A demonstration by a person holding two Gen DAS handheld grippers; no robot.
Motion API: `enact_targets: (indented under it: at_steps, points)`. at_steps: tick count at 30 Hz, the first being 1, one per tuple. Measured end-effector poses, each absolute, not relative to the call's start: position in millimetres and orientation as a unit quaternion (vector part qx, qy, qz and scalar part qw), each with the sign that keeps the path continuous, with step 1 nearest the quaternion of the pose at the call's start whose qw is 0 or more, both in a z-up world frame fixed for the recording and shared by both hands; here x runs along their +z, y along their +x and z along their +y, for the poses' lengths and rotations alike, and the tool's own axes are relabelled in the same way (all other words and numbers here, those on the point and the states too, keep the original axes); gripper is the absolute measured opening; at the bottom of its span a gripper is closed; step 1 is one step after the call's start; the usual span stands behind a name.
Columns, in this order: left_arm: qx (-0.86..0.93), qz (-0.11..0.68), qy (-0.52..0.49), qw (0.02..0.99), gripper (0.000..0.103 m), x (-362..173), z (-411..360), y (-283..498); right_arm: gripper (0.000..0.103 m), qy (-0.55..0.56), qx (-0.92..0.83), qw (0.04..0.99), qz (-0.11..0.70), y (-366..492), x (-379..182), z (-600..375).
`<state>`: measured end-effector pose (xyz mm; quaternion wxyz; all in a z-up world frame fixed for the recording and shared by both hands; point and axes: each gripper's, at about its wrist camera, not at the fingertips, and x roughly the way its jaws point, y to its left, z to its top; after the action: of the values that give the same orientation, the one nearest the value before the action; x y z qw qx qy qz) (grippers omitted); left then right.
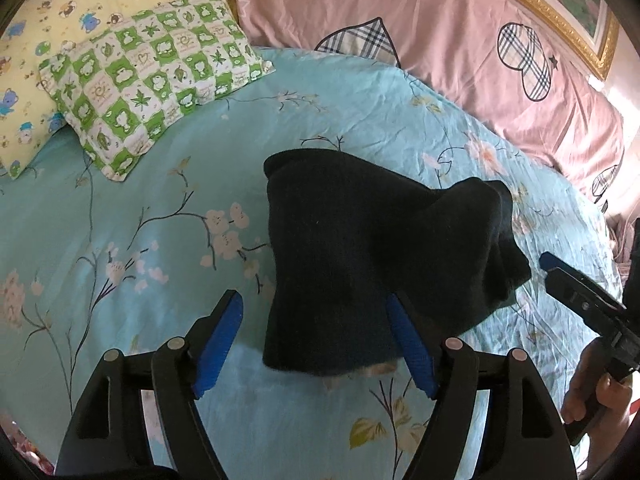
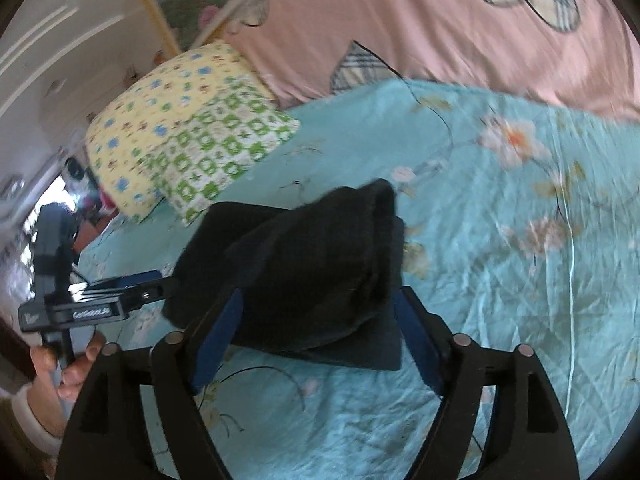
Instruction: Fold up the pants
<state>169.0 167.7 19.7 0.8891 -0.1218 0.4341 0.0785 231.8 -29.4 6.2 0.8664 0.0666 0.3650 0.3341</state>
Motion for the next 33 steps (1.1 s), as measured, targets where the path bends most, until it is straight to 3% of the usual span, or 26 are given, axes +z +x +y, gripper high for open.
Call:
enact_targets:
  at_steps: [33]
  points:
    - [0.109, 0.434, -0.014, 0.894, 0.081, 5, 129, 140, 0.097, -0.019, 0.345, 0.875, 0.338, 194, -6, -11]
